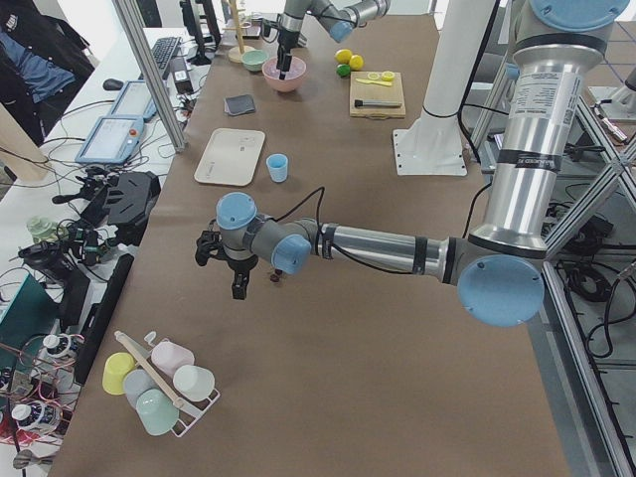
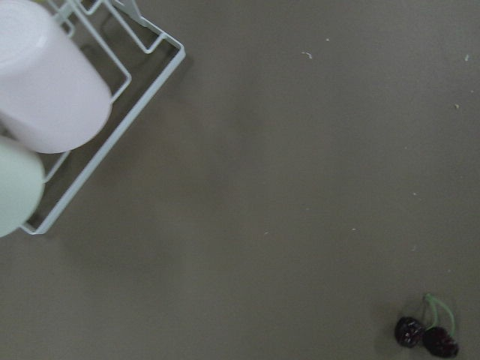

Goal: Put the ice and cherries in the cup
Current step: 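Withdraw the right arm to rest while the left gripper moves toward the cherries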

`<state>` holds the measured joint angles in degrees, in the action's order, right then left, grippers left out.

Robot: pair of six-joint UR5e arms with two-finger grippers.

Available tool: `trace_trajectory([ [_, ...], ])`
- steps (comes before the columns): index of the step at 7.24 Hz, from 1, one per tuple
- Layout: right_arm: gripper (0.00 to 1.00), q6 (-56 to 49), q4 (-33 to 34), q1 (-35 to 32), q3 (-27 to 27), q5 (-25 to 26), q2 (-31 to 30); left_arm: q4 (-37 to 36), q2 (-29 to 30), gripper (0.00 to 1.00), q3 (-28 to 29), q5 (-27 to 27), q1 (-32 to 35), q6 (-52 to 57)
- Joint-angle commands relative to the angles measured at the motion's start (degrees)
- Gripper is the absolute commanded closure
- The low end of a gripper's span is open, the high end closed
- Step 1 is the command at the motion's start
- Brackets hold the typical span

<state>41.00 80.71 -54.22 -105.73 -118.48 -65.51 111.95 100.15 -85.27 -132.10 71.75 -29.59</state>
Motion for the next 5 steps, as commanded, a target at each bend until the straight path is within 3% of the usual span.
trace_trajectory([
  [1,0.01,-18.67,0.15,-15.32,-2.03,-11.39,-15.73,1.87,1.79,0.02,0.63,1.05,-5.55,-4.15],
  [3,0.01,-39.16,0.23,-26.76,3.22,-14.82,-22.19,3.35,1.89,0.02,0.71,4.3,-8.98,-6.62],
  [5,0.01,-50.42,0.06,-32.25,7.01,-17.66,-26.76,3.89,1.54,0.02,0.63,4.4,-9.17,-7.15],
])
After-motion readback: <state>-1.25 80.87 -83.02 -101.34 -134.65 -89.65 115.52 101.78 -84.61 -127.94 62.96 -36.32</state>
